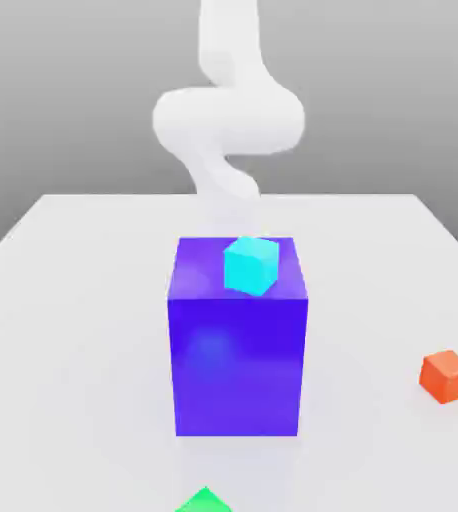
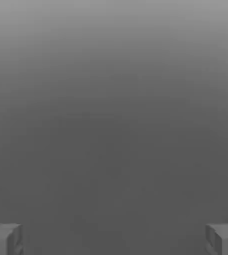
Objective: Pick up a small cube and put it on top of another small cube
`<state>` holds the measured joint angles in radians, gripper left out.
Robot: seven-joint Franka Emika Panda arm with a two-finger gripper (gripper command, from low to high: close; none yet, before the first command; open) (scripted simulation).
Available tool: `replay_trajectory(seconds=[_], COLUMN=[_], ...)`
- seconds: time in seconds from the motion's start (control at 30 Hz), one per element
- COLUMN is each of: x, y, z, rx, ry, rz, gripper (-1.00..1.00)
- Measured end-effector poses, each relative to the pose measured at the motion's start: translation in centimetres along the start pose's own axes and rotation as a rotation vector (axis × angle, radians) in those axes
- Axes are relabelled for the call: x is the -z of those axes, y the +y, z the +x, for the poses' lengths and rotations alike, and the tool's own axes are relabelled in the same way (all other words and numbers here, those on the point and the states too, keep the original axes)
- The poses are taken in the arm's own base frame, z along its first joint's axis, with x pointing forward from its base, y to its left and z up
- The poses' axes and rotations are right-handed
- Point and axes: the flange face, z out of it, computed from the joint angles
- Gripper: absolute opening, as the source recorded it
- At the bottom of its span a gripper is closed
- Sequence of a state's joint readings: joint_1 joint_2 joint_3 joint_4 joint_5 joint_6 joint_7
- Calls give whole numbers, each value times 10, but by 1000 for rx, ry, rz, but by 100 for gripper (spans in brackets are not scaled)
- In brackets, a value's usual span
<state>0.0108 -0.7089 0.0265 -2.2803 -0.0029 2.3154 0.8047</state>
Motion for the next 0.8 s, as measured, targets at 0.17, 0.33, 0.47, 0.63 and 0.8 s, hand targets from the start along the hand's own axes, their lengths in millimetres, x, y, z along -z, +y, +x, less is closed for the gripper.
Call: replay_trajectory(seconds=[0.17,0.33,0.47,0.63,0.8], x=[-78,-154,-213,-282,-347], y=[-35,-63,-79,-94,-93], z=[-23,-59,-99,-165,-233], rx=[69,140,199,284,352], ry=[-92,-183,-257,-356,-451], rz=[-68,-129,-174,-222,-275], gripper=[0,0,0,0,0])
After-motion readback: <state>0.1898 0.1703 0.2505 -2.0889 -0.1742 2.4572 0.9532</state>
